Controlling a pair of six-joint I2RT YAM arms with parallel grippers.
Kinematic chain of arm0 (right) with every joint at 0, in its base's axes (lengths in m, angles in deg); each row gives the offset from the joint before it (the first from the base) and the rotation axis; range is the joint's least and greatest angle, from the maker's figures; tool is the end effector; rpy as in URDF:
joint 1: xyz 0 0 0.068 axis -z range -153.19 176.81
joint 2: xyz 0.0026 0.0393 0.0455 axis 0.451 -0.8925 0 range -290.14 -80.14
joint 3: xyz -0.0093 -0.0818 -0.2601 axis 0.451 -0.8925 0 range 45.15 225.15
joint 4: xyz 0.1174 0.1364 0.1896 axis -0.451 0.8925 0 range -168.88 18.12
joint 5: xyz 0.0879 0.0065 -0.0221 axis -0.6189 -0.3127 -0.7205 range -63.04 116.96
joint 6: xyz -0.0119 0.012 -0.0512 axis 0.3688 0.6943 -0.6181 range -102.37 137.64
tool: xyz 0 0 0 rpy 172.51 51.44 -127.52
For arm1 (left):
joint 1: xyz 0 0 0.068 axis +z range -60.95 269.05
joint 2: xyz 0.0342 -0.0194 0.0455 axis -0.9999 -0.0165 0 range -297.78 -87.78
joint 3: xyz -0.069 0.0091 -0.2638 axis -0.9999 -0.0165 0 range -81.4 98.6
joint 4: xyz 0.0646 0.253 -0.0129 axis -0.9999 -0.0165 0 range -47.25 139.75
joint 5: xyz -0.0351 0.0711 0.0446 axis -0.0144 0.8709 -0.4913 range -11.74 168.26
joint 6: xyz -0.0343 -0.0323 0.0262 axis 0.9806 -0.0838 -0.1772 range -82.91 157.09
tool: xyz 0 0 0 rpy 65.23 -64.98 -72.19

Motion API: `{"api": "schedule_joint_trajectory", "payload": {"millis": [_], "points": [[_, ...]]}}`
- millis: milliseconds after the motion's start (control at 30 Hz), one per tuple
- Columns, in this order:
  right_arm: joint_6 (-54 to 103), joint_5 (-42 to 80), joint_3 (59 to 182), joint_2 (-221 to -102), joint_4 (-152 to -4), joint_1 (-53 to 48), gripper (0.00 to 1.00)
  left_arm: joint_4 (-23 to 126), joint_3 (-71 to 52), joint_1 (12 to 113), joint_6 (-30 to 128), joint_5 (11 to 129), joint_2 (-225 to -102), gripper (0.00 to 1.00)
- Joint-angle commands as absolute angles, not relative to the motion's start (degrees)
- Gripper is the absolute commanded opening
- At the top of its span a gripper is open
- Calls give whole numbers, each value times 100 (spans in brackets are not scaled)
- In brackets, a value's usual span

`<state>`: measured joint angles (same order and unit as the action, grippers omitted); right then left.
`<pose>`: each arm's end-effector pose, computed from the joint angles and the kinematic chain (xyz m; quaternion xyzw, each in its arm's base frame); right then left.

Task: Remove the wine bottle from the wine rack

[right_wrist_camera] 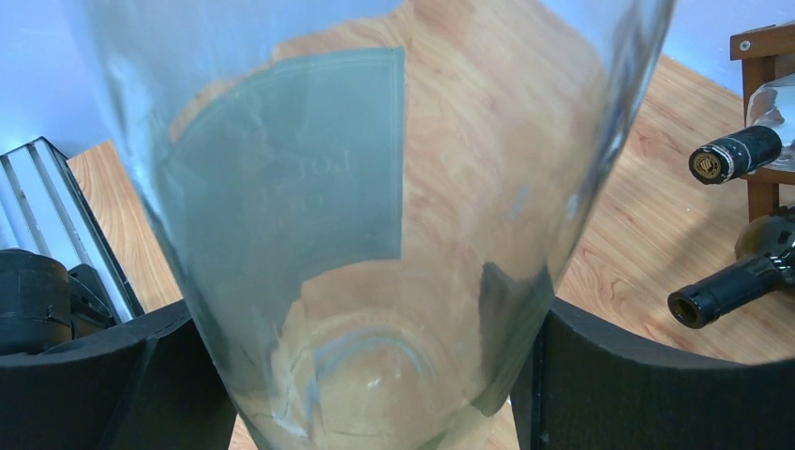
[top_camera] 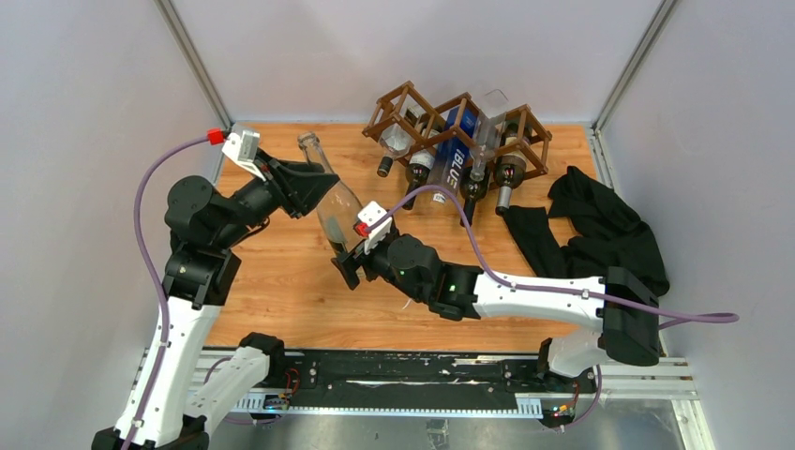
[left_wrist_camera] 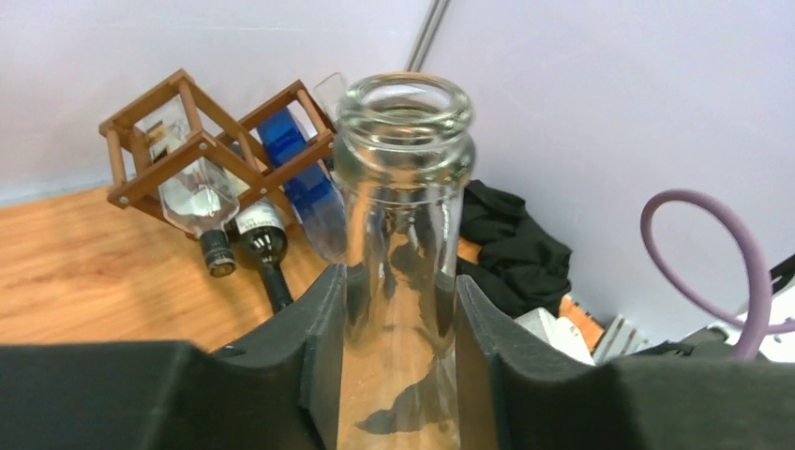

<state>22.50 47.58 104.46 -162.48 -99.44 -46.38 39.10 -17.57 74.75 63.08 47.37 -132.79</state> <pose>0.1106 0.3227 0.3299 -0.2966 0.6575 0.3280 0.6100 0.1402 -0.0547 0.4509 0.1359 0.6485 -0.4147 0.6237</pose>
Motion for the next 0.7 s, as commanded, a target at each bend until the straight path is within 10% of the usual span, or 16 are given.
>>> {"api": "schedule_joint_trajectory", "payload": {"millis": [0,167,267,367,667], "points": [[2167,4788,10510,-15928,-10575,-4662,0,4167,-1612,7516,6339,4588,-13314,26],[2181,4770,10475,-15980,-10485,-4667,5,4119,-1493,7617,6183,4575,-13494,10],[2299,4862,10439,-16010,-10340,-4667,62,4097,-1486,7688,5887,4620,-13609,0],[2356,4957,10345,-15979,-10264,-4666,88,4130,-1466,7840,5656,4636,-13790,0],[2399,5060,10086,-15856,-10055,-4628,92,4513,-1202,8325,5481,4317,-14534,0]]}}
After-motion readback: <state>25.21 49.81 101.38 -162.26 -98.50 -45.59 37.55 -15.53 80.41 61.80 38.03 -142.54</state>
